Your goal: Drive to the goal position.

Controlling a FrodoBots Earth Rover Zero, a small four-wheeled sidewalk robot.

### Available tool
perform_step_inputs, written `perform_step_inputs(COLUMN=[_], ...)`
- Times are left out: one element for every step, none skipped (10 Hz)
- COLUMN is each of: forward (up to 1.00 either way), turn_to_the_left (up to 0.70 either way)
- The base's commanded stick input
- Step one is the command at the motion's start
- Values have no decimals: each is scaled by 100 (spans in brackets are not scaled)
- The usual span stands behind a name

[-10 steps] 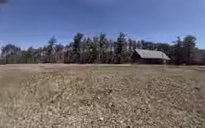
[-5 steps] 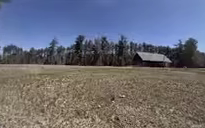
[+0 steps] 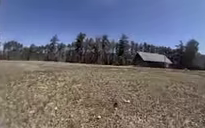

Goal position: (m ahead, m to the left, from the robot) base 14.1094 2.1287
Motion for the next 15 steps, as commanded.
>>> perform_step_inputs(forward=[70,70,70,70,70,70,70,70,70,70,70,70,70,70,70], turn_to_the_left=[0,20,22,2,0,0,0,0,0,0,0,0,0,0,0])
